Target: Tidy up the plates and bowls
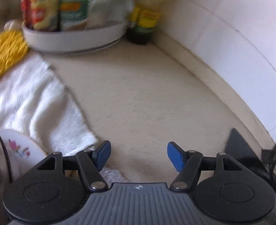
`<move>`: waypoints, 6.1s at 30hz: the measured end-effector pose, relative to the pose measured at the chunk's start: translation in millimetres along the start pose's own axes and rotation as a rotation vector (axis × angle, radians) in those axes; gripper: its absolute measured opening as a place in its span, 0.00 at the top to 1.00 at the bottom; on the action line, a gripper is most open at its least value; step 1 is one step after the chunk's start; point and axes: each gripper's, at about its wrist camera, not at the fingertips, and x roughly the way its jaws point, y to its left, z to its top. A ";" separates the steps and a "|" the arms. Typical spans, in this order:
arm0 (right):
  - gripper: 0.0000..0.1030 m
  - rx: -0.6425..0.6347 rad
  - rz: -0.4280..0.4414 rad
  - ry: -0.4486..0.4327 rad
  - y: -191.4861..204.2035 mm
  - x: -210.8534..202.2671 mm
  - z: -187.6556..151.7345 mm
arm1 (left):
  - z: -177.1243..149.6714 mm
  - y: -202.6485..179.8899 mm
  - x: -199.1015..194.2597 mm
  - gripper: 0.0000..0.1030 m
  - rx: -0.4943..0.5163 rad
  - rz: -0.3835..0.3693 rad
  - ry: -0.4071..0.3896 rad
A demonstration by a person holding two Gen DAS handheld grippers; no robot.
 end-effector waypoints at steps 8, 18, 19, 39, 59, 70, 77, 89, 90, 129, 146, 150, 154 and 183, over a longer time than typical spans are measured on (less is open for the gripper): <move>0.13 0.038 -0.039 -0.056 -3.5 -51.5 -13.1 | -10.2 1.3 -12.0 0.00 0.031 0.058 0.014; 0.00 0.176 -0.073 -0.153 38.4 -132.9 -57.0 | -32.3 3.1 -33.6 0.00 -0.083 0.151 0.016; 0.00 0.193 -0.067 -0.160 43.9 -140.0 -62.9 | -35.1 4.0 -35.5 0.00 -0.110 0.148 0.016; 0.00 0.400 0.058 -0.255 87.8 -185.2 -124.4 | -57.1 -26.3 -76.6 0.00 -0.456 0.255 -0.075; 0.00 0.528 -0.045 -0.298 112.8 -210.5 -170.2 | -74.7 -76.6 -99.8 0.00 -0.687 0.347 -0.219; 0.00 0.582 -0.028 -0.322 118.5 -213.4 -177.0 | -75.8 -93.1 -108.1 0.00 -0.672 0.421 -0.233; 0.00 0.603 -0.017 -0.328 121.4 -215.6 -180.8 | -76.6 -96.9 -113.9 0.00 -0.672 0.448 -0.251; 0.00 0.616 -0.022 -0.335 118.6 -218.4 -184.3 | -78.2 -101.3 -119.7 0.01 -0.688 0.438 -0.283; 0.00 0.618 -0.026 -0.335 118.5 -218.5 -184.7 | -78.5 -101.3 -119.7 0.01 -0.687 0.438 -0.284; 0.00 0.651 0.012 -0.417 123.4 -238.7 -181.3 | -79.4 -114.8 -143.8 0.02 -0.653 0.524 -0.361; 0.00 0.651 0.015 -0.423 125.0 -241.6 -181.6 | -79.7 -116.8 -145.8 0.00 -0.657 0.537 -0.370; 0.00 0.650 0.016 -0.423 125.2 -241.8 -182.0 | -82.1 -112.9 -143.6 0.00 -0.670 0.500 -0.362; 0.00 0.635 0.017 -0.406 125.8 -239.9 -181.5 | -81.9 -111.9 -137.8 0.00 -0.670 0.492 -0.326; 0.00 0.636 0.043 -0.305 117.2 -224.7 -192.7 | -93.6 -99.3 -97.2 0.00 -0.746 0.337 -0.125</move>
